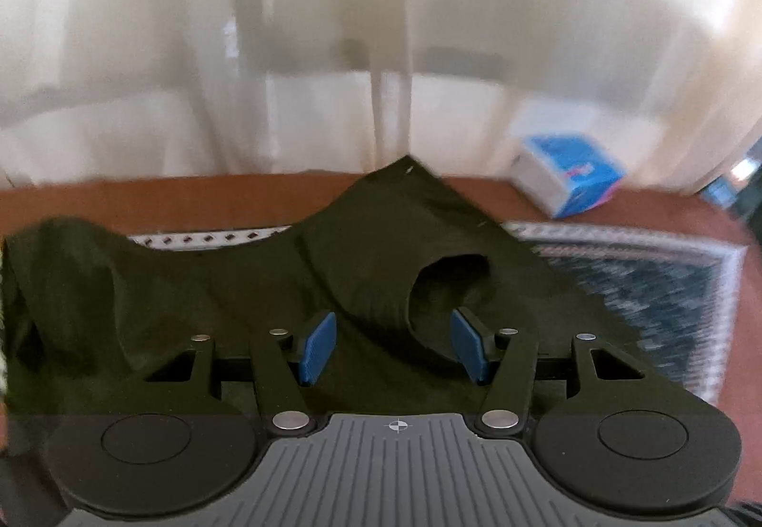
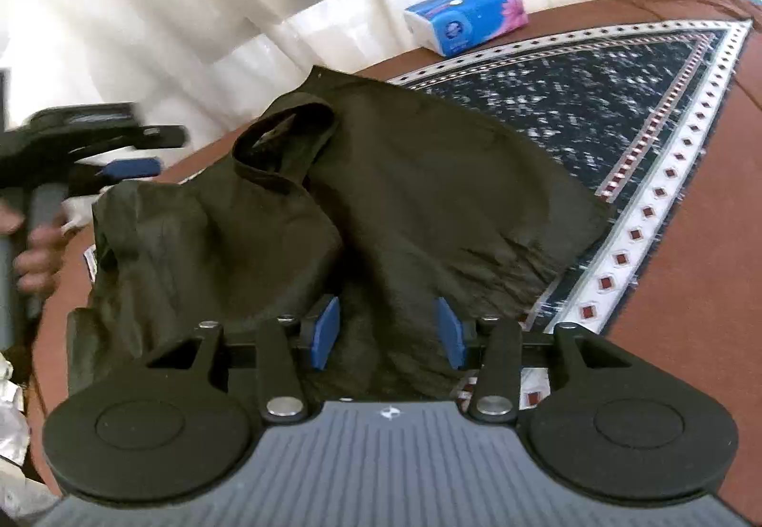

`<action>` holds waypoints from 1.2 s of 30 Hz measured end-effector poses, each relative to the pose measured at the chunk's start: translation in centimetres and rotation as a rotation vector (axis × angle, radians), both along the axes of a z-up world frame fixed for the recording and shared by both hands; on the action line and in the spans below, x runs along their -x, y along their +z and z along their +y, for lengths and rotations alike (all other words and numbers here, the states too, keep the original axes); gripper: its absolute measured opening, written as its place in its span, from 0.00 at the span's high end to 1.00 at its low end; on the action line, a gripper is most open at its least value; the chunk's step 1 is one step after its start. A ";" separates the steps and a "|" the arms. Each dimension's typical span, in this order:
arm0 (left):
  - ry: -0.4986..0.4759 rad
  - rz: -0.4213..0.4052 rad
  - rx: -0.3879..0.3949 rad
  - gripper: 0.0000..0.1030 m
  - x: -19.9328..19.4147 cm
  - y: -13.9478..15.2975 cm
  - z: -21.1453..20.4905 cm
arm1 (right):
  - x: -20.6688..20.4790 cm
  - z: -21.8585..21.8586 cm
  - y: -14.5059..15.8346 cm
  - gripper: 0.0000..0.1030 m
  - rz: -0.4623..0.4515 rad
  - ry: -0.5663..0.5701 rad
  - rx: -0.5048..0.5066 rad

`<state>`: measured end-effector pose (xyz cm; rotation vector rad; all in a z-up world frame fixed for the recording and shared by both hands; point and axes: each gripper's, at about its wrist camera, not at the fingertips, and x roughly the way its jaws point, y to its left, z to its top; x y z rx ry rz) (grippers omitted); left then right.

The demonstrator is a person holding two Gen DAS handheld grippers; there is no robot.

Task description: Fold clothes

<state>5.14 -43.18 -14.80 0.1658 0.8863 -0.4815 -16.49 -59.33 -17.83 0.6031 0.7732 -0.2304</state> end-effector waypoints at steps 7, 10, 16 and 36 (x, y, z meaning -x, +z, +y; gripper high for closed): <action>0.072 -0.008 -0.200 0.34 -1.6 -3.2 -4.1 | 2.0 -2.5 -1.2 0.49 -0.014 0.007 -0.063; 0.093 0.004 -0.241 0.40 -2.6 -3.9 -4.6 | 2.0 -2.6 -1.8 0.49 -0.009 0.031 -0.068; 0.089 0.042 -0.286 0.93 -4.2 -5.4 -4.7 | 1.3 -2.9 -4.0 0.49 0.020 0.028 -0.147; 0.096 -0.079 -0.105 1.00 -7.4 0.0 -2.3 | 1.1 -2.1 -5.3 0.92 0.014 -0.049 -0.207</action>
